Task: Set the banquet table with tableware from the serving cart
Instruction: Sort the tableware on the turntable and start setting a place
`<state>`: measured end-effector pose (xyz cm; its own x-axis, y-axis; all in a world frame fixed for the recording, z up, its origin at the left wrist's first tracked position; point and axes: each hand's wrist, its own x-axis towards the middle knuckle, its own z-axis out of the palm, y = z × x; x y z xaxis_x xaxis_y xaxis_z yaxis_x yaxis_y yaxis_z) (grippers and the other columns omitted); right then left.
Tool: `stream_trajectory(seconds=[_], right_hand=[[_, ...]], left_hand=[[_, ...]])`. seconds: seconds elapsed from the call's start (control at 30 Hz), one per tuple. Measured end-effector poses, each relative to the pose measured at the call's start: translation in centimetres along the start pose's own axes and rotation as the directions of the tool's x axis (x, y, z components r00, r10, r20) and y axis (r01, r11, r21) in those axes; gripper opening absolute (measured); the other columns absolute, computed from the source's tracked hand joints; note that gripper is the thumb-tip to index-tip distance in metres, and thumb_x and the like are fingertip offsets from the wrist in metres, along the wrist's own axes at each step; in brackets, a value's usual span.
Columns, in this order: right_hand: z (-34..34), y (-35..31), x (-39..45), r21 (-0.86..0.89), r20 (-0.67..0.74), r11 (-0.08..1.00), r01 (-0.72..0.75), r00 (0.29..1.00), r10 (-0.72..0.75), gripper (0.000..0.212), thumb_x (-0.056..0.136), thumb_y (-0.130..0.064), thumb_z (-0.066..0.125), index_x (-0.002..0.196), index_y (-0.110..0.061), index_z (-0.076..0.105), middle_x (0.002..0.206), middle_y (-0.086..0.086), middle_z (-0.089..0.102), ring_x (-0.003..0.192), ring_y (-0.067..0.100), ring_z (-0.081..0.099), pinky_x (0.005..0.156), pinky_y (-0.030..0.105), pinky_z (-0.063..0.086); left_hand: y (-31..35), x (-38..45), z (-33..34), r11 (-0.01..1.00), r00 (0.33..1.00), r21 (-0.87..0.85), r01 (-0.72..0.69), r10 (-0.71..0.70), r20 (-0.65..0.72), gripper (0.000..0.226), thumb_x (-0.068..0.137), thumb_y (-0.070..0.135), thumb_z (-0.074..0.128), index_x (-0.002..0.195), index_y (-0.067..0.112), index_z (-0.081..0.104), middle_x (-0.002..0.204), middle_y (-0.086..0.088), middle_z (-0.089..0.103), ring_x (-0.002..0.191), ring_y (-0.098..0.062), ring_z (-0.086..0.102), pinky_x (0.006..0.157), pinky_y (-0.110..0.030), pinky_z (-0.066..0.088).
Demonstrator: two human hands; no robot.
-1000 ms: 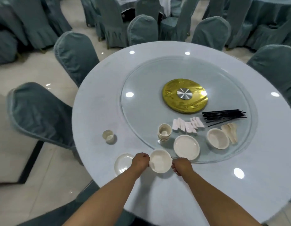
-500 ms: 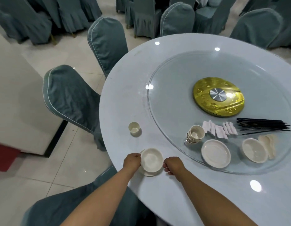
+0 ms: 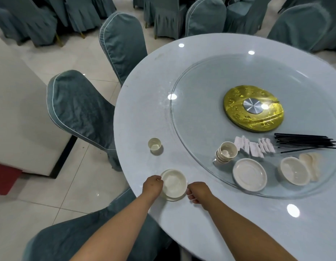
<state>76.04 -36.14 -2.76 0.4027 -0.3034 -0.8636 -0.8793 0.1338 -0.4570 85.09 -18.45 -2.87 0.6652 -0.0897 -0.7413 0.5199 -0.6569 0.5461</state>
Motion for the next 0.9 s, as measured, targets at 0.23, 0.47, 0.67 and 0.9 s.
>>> stream_trajectory(seconds=[0.23,0.47,0.67,0.9], right_hand=[[-1.2,0.2,-0.4,0.004,-0.013,1.0,0.004,1.0,-0.004,0.016,0.089,-0.009,0.048,0.087,-0.003,0.062,0.081,0.012,0.066,0.06,0.022,0.054,0.053,0.025,0.039],[-4.2,-0.6,-1.7,-0.004,-0.007,0.998,0.065,0.998,-0.065,0.015,0.09,-0.01,0.051,0.097,-0.002,0.062,0.084,0.013,0.068,0.058,0.02,0.056,0.051,0.024,0.04],[-10.9,-3.4,-4.8,-0.011,-0.06,0.985,0.175,0.983,-0.175,0.011,0.093,-0.016,0.053,0.099,-0.008,0.058,0.082,0.009,0.063,0.053,0.015,0.052,0.049,0.02,0.036],[-19.4,-3.8,-7.1,0.06,-0.214,0.971,0.232,0.953,-0.215,0.021,0.097,-0.013,0.043,0.106,-0.005,0.061,0.088,0.014,0.069,0.058,0.019,0.053,0.054,0.024,0.037]], left_hand=[[0.5,-0.9,0.7,0.993,0.993,0.093,-0.075,0.083,-0.083,0.039,0.094,0.018,0.047,0.131,0.014,0.057,0.128,-0.003,0.059,0.109,-0.02,0.055,0.084,-0.025,0.04],[3.4,-3.0,1.5,0.989,0.985,0.08,-0.124,0.133,-0.114,0.039,0.093,0.016,0.047,0.13,0.015,0.058,0.133,-0.002,0.058,0.12,-0.022,0.054,0.095,-0.026,0.042],[10.0,-5.0,2.8,0.965,0.96,0.068,-0.253,0.259,-0.104,0.038,0.092,0.017,0.048,0.128,0.015,0.059,0.129,-0.002,0.06,0.113,-0.02,0.056,0.09,-0.025,0.041],[18.4,-7.5,8.0,0.905,0.912,0.147,-0.399,0.409,-0.041,0.035,0.091,0.017,0.051,0.124,0.015,0.063,0.129,-0.002,0.062,0.12,-0.023,0.055,0.099,-0.026,0.043]])
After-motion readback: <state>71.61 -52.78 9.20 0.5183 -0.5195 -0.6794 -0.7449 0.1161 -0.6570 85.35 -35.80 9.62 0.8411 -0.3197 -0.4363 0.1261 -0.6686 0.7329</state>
